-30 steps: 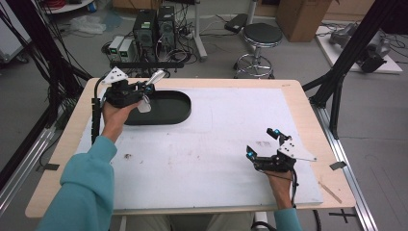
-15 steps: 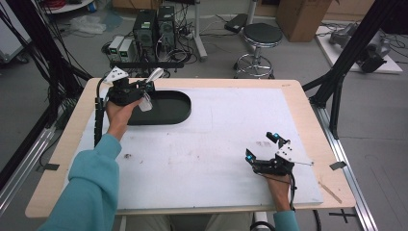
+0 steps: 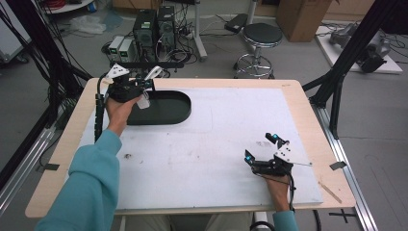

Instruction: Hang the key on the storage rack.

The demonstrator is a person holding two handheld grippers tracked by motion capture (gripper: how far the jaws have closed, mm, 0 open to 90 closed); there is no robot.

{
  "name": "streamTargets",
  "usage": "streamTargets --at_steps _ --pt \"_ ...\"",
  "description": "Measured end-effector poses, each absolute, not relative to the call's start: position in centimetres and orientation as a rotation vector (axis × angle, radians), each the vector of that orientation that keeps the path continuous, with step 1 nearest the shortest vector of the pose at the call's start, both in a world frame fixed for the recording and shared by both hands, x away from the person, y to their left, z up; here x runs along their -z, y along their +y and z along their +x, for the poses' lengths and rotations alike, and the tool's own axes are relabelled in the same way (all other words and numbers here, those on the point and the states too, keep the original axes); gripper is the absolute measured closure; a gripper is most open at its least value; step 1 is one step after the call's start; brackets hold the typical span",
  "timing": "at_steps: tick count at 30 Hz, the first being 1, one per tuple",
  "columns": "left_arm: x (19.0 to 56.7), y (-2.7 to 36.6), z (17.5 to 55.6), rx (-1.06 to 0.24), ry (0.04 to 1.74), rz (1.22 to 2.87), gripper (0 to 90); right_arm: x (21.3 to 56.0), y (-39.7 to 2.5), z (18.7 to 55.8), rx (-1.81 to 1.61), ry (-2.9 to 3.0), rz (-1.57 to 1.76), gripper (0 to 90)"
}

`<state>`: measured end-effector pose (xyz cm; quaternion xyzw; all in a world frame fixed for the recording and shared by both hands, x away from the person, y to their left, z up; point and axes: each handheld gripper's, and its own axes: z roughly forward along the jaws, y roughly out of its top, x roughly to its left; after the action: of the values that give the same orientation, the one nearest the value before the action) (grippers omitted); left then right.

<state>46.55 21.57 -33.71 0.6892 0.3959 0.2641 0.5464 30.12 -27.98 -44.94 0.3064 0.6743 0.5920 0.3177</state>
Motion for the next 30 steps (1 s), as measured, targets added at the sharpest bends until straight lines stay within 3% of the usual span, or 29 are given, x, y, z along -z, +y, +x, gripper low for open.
streamTargets --at_steps 30 --pt "35.5 21.7 48.3 -0.587 0.99 1.648 74.1 45.0 -27.9 30.0 -1.553 1.786 0.813 0.8"
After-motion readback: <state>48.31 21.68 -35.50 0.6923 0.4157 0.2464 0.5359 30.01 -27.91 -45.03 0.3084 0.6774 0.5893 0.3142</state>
